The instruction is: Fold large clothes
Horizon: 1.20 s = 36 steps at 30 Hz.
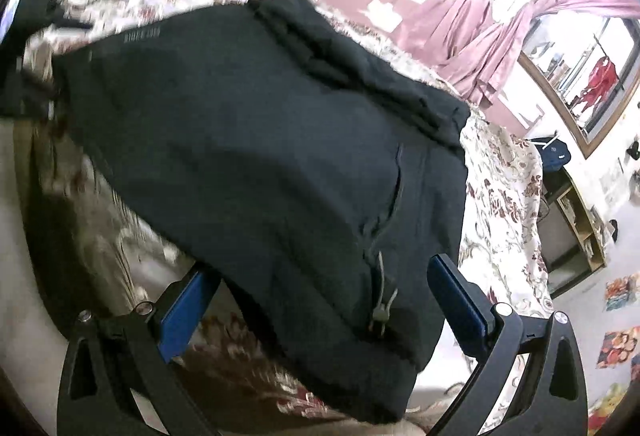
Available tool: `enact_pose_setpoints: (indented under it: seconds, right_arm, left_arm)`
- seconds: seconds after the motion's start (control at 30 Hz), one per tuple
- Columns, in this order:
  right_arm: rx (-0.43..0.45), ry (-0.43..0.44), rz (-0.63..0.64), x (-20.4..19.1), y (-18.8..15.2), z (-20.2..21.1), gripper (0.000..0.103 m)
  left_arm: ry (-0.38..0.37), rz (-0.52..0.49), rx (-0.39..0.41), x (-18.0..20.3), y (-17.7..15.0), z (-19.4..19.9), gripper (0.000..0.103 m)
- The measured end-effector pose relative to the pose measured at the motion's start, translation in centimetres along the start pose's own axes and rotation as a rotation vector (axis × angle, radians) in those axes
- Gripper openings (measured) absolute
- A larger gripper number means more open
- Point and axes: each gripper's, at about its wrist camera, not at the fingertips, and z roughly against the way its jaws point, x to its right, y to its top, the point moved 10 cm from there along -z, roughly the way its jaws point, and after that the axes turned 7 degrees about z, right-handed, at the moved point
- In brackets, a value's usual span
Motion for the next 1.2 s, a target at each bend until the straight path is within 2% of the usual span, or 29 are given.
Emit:
enact_pose_setpoints:
  seconds: [0.1,0.23,0.33,0.4,0.47,0.53,0.7,0.77,0.93,1.2]
  right_arm:
    - [-0.095,-0.023,0.023,-0.2,-1.5,-1.8,0.101]
    - [-0.101,-0.058,0.053,-0.2,-1.4,-2.1,0.098]
    - [-0.071,-0.035,0.055,-0.4,-1.0,-1.8,0.061]
    - [-0.049,-0.025,0.052,-0.4,-0.8,-1.4,0.048]
    - [-0.013,-0.025,0.044,-0.3,-0.4,-0.6,0.031]
    - [0.047,-0.046,0.002,0.5,0.4,0.6,0.019]
    - [0.186,-0.026,-0.242,4.2,1.9,3.9,0.011]
    - [0.232,-0.023,-0.292,5.2,2.2,5.0,0.009]
    - [0.32,-0.053,-0.332,6.3,2.0,8.1,0.005]
    - [0.46,-0.103,-0.34,7.9,2.0,15.9,0.005]
  left_arm:
    - [-0.02,0.021,0.018,0.2,1.0,0.2,0.029]
    - [-0.031,0.032,0.026,0.2,2.1,0.5,0.023]
    - [-0.057,0.052,0.01,0.1,2.2,0.5,0.022]
    - [-0.077,0.071,-0.013,0.1,2.1,0.5,0.02]
    - [-0.089,0.098,-0.018,0.1,1.8,0.8,0.016]
    - [-0.101,0.138,-0.02,0.0,1.7,1.2,0.013]
    - [-0.105,0.278,0.06,-1.7,3.6,3.4,0.01]
    - [-0.104,0.339,0.112,-2.7,4.6,5.0,0.009]
    - [-0.119,0.392,0.183,-3.9,5.7,8.7,0.008]
    - [-0.128,0.418,0.271,-6.3,6.8,15.3,0.007]
